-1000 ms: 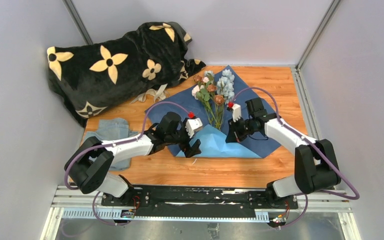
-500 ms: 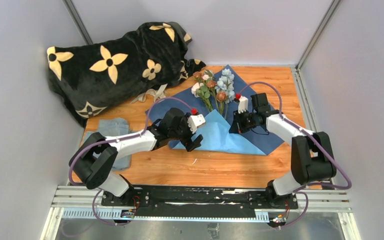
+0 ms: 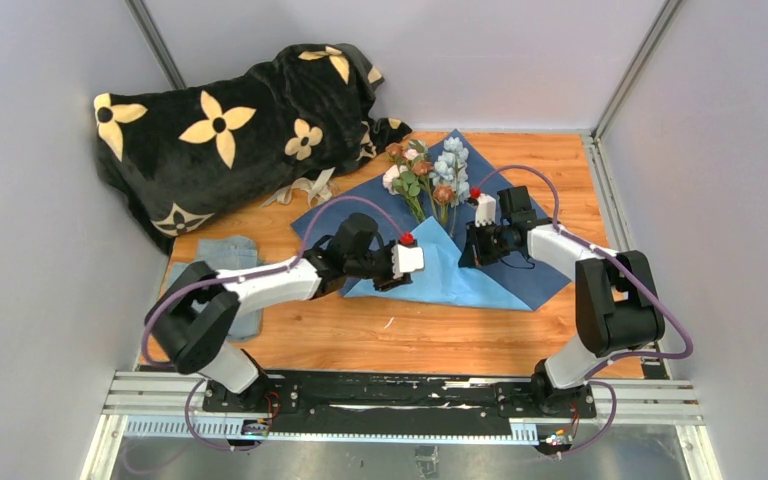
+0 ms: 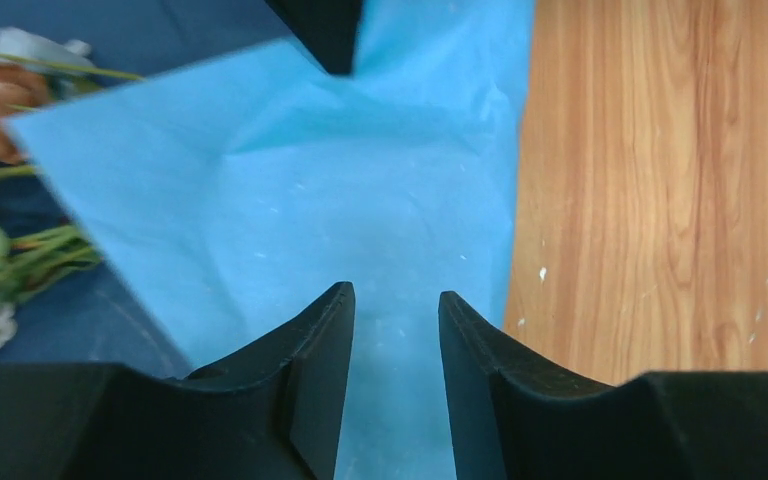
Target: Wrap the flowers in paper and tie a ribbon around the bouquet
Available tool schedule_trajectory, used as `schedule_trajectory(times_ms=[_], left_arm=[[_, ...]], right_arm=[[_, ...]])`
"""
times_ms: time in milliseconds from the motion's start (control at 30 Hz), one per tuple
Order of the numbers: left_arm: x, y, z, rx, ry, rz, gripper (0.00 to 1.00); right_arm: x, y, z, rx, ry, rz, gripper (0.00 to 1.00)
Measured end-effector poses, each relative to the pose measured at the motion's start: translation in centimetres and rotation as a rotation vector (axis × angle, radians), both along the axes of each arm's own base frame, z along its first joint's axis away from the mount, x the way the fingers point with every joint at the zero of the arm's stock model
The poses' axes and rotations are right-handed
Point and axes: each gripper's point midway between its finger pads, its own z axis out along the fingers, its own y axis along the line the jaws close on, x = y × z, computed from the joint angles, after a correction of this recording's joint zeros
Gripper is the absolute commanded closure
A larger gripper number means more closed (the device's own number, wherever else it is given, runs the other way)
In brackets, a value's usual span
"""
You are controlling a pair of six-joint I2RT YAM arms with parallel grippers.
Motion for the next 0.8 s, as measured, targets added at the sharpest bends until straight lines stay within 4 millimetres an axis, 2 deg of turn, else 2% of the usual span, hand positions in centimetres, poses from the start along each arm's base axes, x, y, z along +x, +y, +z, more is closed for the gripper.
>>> schedule_trajectory(times_ms=[100,233,300,433,600,700,800], left_arm=[[-0.5,-0.1,-4.1,0.09,0.022,-0.039,0.54],[-0.6,0.6,-7.5,0.188,-0.02,-0.087,0.52],[-0.7,0.8,-8.0,0.216,-0.042,-0.111,0.52],[-1.0,1.2,-9.3,0.283,-0.076,-0.137,0.53],[-1.1,1.0,-9.5,0.293,-0.082,-0.128,0.53],[-1.0,1.0,-9.5,0.291,-0.064,-0.106,0.53],[-1.0,1.1,-9.5,0.29,-0.054,-0.088,0.53]], right_arm=[[0.0,0.0,0.0,-0.002,0.0,-0.003,1.0],[0.1,-0.2,-0.1,-0.008,0.003,-0.014,1.0],[0.1,-0.2,-0.1,-0.011,0.008,-0.024,1.0],[0.4,-0.4,0.2,-0.029,0.015,-0.037,0.82],[1.2,-1.3,1.8,-0.106,0.014,-0.074,0.72],[0.9,-2.0,3.8,-0.173,-0.034,-0.092,0.71],[-0.8,-0.5,7.3,-0.151,-0.126,-0.047,0.77]])
